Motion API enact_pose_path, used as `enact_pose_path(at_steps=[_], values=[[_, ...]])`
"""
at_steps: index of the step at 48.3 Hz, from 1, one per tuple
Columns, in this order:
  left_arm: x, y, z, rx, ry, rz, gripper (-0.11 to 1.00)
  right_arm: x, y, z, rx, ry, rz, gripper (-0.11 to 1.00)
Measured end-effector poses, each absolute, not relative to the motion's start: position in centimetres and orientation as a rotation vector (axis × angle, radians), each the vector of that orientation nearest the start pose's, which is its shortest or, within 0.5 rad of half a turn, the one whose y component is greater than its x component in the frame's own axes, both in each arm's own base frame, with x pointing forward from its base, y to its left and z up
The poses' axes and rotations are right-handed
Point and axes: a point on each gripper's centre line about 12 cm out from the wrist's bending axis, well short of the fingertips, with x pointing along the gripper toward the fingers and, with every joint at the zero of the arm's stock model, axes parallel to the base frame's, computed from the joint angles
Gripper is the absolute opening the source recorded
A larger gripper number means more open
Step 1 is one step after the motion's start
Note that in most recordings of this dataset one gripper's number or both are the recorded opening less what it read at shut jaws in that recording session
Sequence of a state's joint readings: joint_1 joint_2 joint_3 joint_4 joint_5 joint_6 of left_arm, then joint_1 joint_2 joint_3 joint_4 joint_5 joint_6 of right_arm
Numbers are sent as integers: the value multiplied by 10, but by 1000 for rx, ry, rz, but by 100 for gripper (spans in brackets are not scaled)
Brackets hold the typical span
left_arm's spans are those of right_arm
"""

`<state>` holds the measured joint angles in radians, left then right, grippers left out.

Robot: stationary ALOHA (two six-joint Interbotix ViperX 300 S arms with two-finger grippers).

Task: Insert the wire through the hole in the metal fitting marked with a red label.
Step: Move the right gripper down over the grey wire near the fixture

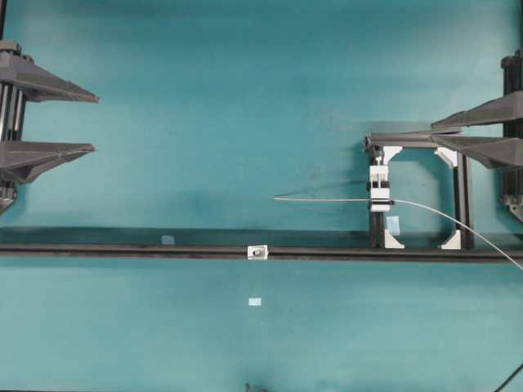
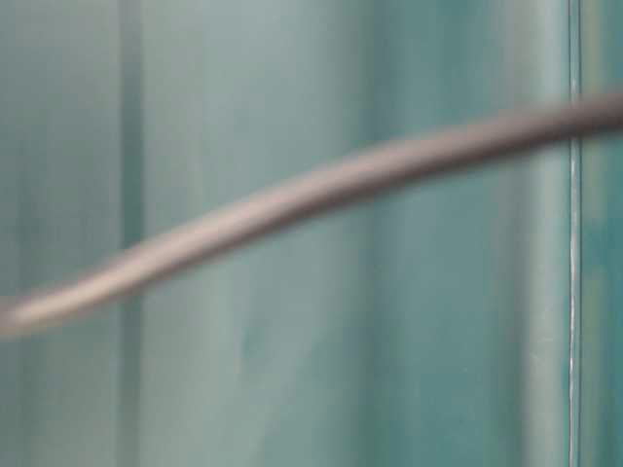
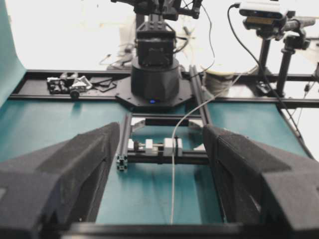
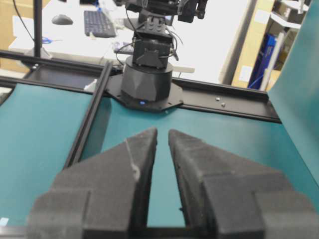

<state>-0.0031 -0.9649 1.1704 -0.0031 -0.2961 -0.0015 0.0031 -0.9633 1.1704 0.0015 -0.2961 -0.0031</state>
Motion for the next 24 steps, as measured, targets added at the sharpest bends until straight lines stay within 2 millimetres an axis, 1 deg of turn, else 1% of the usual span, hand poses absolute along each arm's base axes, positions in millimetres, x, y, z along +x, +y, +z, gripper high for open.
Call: enact_pose_path(at_steps=[1,2,6,7,9,13,16,18,21,22,24], values=[[199,-1,296,-5,-90,-2,24,199,1,296,0,-91,3,24],[198,0,294,-3,-84,-1,22,199,0,295,2,-87,1,22],[197,0,281,-19,-51,5,6,199,1,291,15,-75,3,5],[197,1,279,-22,-46,5,3,199,0,290,20,-72,2,3],[196,1,278,-24,-44,7,4,199,1,288,26,-66,3,-1],[196,1,276,-25,-38,7,17,201,0,285,40,-52,2,-2],[196,1,276,-22,-40,8,32,204,1,281,43,-31,3,-2],[196,1,276,-17,-40,8,45,207,0,278,43,-15,1,-1],[196,1,276,-2,-41,9,63,210,0,273,43,9,1,5],[196,1,276,4,-43,9,66,211,0,271,43,17,-1,8],[196,1,276,21,-44,9,66,214,0,269,43,29,-3,15]])
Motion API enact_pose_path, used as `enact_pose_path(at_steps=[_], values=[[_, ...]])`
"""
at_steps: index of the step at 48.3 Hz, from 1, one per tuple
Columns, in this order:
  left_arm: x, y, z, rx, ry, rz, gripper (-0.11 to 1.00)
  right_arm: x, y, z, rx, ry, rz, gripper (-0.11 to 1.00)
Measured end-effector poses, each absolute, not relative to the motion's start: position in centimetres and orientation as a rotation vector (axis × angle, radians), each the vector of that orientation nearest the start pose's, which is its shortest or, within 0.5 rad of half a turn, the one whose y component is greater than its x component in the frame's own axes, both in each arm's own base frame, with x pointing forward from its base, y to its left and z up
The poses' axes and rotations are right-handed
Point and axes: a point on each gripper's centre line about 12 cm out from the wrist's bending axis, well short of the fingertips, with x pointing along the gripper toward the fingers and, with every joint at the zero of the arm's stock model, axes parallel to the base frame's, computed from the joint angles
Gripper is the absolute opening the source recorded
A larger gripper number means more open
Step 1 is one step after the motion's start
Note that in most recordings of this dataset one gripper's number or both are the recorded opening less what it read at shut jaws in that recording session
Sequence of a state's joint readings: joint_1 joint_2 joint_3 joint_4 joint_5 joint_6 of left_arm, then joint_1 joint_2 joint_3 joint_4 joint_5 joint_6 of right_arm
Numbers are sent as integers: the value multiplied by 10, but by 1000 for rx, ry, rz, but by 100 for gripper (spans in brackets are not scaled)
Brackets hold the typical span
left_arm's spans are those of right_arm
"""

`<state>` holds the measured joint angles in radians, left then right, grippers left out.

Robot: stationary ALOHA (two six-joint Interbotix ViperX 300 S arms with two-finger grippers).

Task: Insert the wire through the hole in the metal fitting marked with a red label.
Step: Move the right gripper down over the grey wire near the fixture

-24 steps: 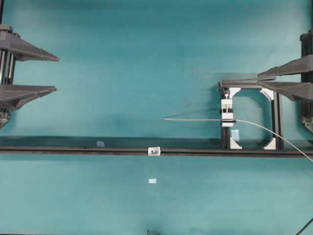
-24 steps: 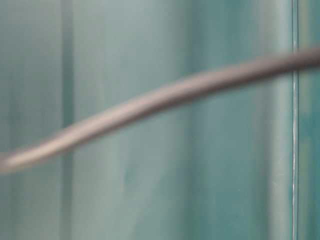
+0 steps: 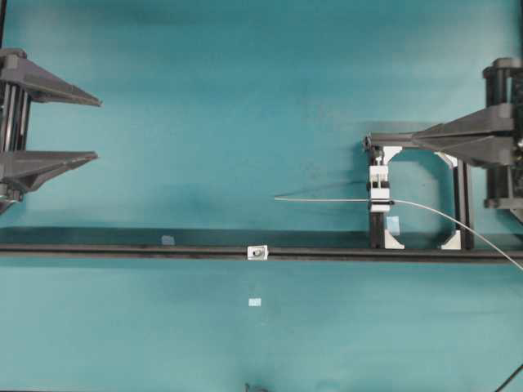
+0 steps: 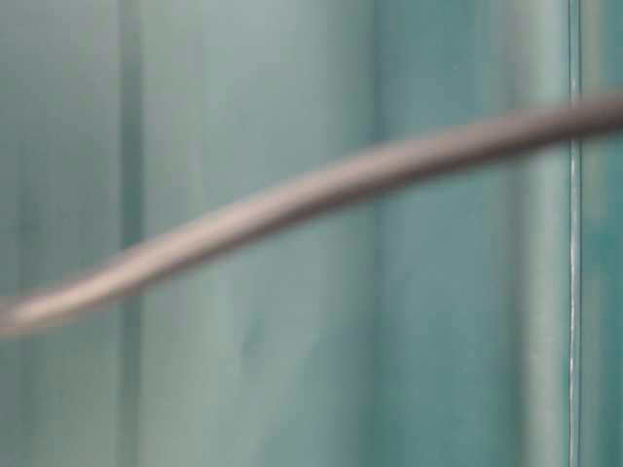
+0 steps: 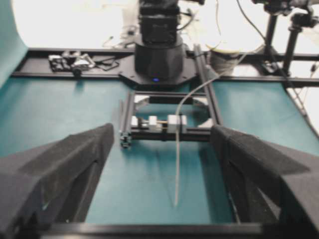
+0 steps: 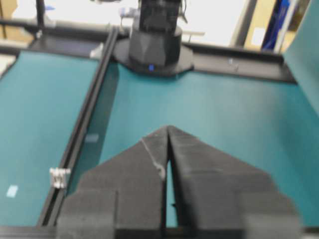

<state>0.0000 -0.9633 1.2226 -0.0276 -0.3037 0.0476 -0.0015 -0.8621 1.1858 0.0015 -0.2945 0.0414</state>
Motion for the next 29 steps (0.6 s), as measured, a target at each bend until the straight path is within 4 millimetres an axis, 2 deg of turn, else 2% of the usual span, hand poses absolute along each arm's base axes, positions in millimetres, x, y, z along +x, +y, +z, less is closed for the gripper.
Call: enact_pose_path(at_steps=[3,14,20,29], values=[[195,1,273,36,-44,10,66,216,-2,264,43,49,-11,22],[197,1,263,43,-24,11,66,224,-4,257,42,89,-21,22],[205,1,251,42,37,10,66,234,-5,254,44,118,-23,22],[218,1,229,42,140,8,69,254,-5,240,61,197,-26,22]])
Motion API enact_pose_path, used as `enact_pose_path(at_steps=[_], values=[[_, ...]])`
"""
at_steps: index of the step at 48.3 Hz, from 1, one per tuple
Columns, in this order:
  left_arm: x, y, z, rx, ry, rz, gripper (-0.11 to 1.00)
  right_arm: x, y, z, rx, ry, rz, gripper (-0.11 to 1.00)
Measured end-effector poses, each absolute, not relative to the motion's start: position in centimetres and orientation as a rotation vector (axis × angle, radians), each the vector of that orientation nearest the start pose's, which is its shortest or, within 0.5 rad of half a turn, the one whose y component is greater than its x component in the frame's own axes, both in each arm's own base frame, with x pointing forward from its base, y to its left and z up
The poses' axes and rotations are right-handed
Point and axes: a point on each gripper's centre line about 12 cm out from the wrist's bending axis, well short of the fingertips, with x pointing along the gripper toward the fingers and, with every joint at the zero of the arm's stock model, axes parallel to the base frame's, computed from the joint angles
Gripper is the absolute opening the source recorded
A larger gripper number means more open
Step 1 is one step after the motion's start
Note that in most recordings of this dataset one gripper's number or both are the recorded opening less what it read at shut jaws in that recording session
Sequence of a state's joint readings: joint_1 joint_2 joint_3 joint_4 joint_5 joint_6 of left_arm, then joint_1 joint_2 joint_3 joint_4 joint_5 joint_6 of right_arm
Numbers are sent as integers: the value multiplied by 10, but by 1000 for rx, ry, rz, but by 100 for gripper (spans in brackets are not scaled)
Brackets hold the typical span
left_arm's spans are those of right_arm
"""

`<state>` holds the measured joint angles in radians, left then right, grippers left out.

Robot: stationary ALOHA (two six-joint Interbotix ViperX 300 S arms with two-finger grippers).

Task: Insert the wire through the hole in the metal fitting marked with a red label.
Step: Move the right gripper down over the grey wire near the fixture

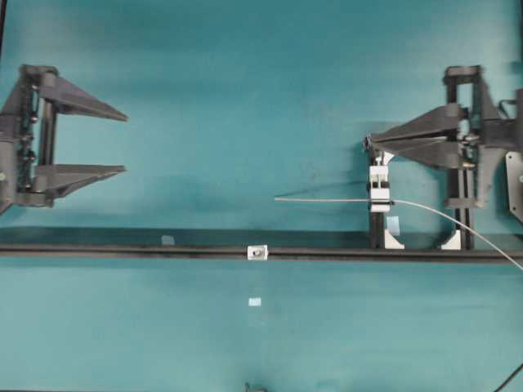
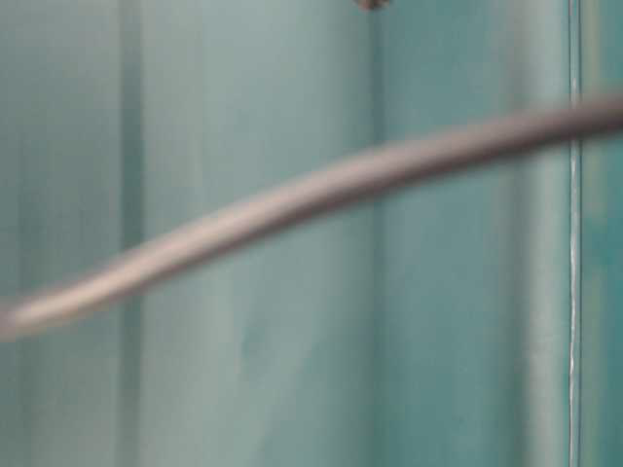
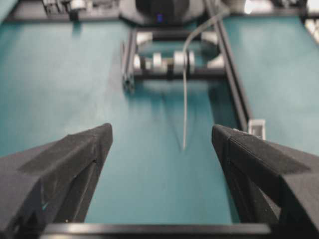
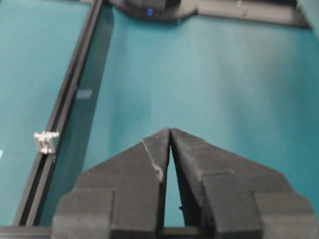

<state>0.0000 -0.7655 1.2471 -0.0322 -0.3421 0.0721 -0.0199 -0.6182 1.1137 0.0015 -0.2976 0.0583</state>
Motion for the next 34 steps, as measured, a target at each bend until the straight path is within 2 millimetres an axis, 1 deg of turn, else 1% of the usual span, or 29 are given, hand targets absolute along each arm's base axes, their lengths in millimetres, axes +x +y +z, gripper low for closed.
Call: enact_pose_path(at_steps=[5,15,28,34], values=[[220,1,226,44,146,8,69,266,-5,231,98,243,-32,22],[214,2,213,44,171,13,69,287,-5,217,156,308,-43,22],[206,4,198,41,199,21,69,296,1,207,157,336,-23,22],[202,4,192,40,200,22,69,299,9,200,154,345,2,22]])
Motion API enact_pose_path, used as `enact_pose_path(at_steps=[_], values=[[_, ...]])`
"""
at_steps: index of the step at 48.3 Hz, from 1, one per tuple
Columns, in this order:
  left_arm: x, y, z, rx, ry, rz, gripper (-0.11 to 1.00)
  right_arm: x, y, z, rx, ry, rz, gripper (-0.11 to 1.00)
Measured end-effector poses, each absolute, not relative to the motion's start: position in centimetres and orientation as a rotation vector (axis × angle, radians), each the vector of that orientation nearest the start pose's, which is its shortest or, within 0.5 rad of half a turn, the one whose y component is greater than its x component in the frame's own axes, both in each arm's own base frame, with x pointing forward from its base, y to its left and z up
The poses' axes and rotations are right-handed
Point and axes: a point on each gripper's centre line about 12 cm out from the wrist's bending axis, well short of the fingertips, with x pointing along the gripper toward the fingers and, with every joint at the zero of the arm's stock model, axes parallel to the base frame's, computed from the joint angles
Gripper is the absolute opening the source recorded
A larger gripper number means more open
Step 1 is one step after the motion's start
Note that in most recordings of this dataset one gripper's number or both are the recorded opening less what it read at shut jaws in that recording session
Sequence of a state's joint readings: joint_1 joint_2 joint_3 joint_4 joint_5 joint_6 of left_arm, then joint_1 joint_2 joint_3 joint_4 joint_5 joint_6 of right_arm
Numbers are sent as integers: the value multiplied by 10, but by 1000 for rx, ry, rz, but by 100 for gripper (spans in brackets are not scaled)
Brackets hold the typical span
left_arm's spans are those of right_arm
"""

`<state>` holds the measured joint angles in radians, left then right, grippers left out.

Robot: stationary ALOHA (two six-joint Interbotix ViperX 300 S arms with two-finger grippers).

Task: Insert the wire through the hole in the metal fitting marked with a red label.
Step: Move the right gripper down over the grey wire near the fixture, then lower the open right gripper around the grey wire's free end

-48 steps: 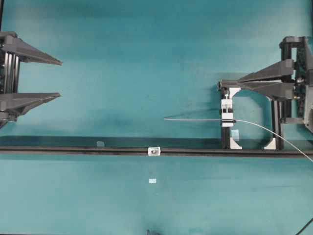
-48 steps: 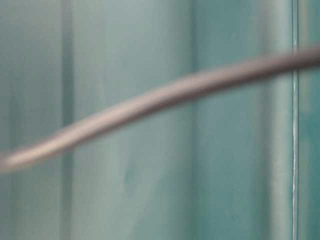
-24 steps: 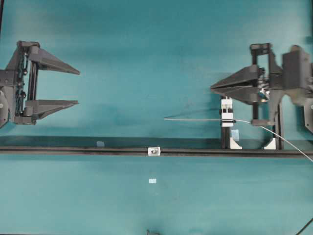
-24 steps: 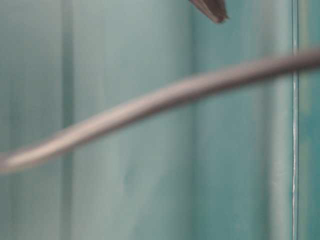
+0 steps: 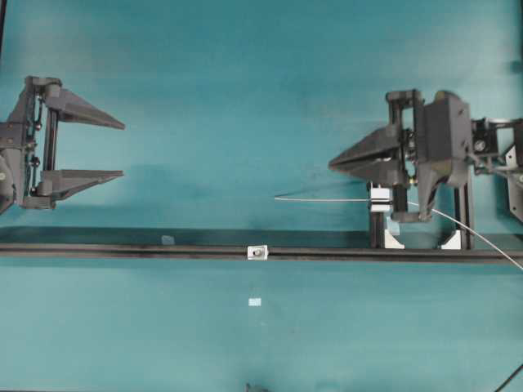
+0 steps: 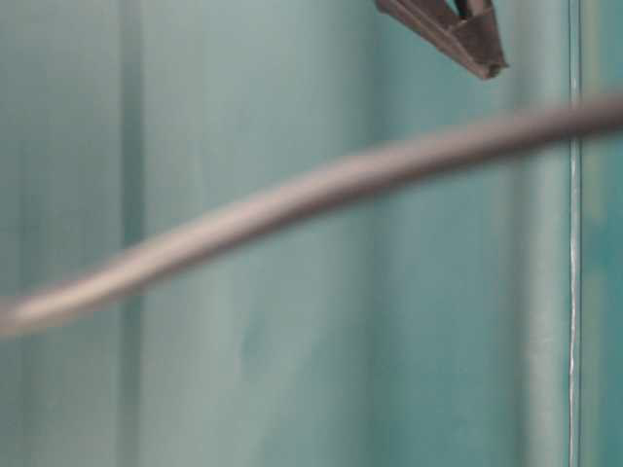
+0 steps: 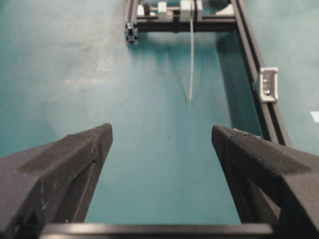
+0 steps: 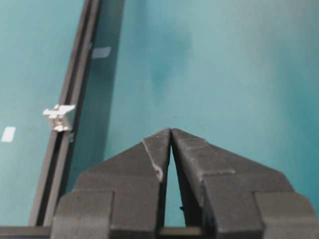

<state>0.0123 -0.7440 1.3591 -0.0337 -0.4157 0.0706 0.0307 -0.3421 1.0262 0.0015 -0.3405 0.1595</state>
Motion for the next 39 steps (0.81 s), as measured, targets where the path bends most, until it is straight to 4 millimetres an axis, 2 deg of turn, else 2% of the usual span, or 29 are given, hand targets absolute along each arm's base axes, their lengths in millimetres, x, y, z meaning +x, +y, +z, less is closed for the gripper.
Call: enact_pose_path(at_steps=[15,18,24,28,39], values=[[200,4,189,37,199,22,69,309,22,183,195,398,29,28],[200,4,190,37,200,21,69,312,22,180,214,408,24,33],[201,4,190,35,206,23,69,316,23,176,225,422,20,57],[201,4,191,34,205,24,69,317,23,174,226,430,18,69],[214,4,184,14,260,25,70,318,20,169,254,443,-6,71]])
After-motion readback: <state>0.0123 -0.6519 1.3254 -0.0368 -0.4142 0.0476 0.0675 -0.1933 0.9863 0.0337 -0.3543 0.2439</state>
